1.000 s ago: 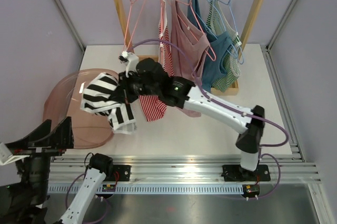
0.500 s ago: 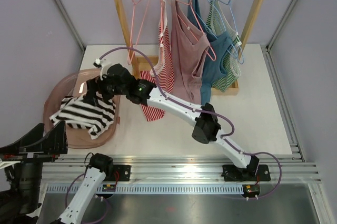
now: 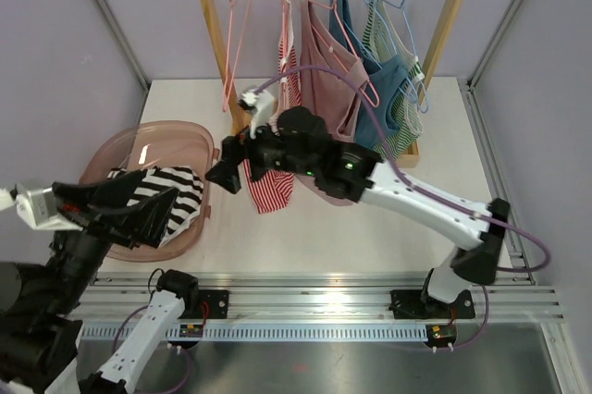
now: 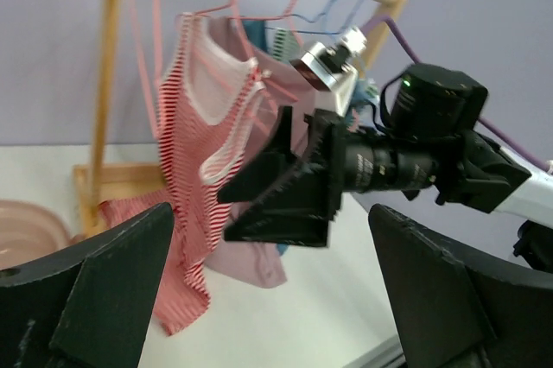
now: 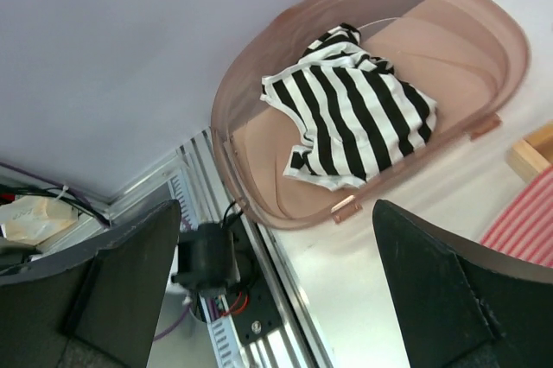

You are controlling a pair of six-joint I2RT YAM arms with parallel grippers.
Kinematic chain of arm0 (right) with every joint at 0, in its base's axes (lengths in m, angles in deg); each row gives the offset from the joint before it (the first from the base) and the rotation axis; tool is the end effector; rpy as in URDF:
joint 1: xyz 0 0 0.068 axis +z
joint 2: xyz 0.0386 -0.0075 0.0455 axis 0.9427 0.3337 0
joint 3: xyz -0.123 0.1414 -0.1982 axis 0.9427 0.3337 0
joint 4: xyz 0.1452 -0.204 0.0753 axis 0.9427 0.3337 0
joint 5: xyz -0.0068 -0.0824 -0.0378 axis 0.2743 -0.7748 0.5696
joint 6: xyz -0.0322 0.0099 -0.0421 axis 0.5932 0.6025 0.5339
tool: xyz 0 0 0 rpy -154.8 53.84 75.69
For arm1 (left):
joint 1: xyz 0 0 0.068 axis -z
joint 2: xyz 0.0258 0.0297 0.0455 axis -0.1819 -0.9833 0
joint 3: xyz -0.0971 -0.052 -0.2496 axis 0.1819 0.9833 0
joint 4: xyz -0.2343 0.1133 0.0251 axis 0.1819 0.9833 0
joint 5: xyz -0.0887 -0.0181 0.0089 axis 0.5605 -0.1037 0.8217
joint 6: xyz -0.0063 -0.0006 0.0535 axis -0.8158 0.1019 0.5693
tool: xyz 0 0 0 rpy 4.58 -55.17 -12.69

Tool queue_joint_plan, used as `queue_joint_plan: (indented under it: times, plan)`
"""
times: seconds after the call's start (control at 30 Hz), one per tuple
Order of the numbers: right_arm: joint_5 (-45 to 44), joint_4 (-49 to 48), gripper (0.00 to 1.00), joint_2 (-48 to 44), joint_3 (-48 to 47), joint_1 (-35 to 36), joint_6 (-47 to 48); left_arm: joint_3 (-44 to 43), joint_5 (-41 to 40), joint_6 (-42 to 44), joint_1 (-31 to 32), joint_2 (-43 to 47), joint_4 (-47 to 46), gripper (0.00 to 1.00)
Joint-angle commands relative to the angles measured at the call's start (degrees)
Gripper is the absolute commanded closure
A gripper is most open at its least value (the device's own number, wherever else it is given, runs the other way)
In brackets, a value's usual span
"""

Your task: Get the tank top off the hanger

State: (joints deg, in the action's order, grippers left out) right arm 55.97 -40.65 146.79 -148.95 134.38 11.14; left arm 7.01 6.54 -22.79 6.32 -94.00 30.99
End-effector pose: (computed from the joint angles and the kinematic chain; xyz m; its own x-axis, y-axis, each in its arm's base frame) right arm 0.1733 0.3626 0.4355 -0.3994 -0.0715 -0.9140 -0.8569 0.3834 0.3445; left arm -0.0441 0.0072 0.4834 0.0227 -0.4270 -0.9040 0.4875 0.7941 -0.3629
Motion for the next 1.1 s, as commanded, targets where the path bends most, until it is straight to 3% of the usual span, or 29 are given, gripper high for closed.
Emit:
queue_joint_plan:
  times: [0.0, 0.17, 0.5, 0.8, 1.07]
  plan:
    - [-4.1, -1.8, 0.01, -10.74, 12.64, 0.46, 0.86, -1.94, 13.62, -2.39, -0.97, -8.09, -10.48, 0.01]
    - [-11.63, 0.38, 0.0, -24.88, 28.97, 0.37, -0.99, -6.49, 16.71, -4.25, -1.06, -19.07, -17.24, 0.01]
    - [-25.64, 11.9, 0.0, -46.87, 51.04, 0.37, -11.17, -21.95, 9.18, -1.35, 1.21, -38.84, -18.93, 0.01]
    - [-24.5, 16.82, 0.0, -61.2, 59.16, 0.46, -16.28, -36.56, -5.33, 7.08, 10.7, -56.26, -18.23, 0.01]
    - [-23.36, 17.62, 0.01, -68.77, 61.71, 0.37, -17.86, -46.41, -17.01, 10.69, 12.38, -72.25, -18.48, 0.02]
